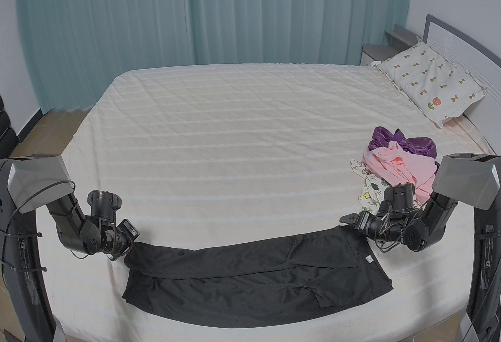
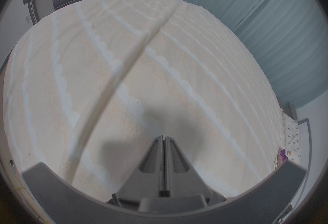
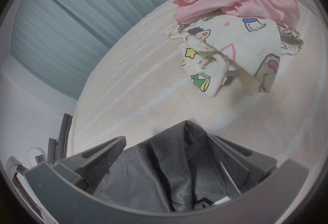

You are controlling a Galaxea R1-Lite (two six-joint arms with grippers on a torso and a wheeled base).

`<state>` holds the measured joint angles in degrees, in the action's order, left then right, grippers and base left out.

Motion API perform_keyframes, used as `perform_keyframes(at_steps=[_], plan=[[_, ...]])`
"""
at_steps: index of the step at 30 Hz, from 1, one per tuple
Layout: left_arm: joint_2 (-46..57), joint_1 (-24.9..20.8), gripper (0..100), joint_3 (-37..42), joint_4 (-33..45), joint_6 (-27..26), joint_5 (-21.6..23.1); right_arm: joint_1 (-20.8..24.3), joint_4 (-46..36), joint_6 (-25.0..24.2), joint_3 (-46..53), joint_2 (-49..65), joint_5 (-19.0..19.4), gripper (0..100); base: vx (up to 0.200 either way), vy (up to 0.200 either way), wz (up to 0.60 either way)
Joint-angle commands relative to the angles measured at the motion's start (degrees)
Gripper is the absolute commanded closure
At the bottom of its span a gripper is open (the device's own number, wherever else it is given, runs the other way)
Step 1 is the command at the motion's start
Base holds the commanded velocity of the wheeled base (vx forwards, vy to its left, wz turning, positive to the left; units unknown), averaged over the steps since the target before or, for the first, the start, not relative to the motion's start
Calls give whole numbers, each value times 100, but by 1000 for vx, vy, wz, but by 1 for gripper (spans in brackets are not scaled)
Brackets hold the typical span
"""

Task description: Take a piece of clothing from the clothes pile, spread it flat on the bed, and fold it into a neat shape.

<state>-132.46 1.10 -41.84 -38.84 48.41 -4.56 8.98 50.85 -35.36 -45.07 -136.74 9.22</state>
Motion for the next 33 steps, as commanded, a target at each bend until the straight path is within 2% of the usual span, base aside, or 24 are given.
perform_keyframes(at_steps=[1,5,6,25,33], plan=[[-8,5,100,0,-1,2,-1,-11,-22,-6,-222,-230,-8,0,0,0,0],[-8,5,100,0,-1,2,-1,-55,-13,-49,-362,-336,-8,0,0,0,0],[-8,5,100,0,-1,2,-1,-63,-13,-58,-362,-318,-8,100,0,0,0],[-25,5,100,0,-10,-7,-10,-318,57,-93,-714,-371,-60,100,0,0,0],[-8,-31,100,18,-10,-42,-221,-336,233,-93,-960,-599,-78,100,0,0,0]])
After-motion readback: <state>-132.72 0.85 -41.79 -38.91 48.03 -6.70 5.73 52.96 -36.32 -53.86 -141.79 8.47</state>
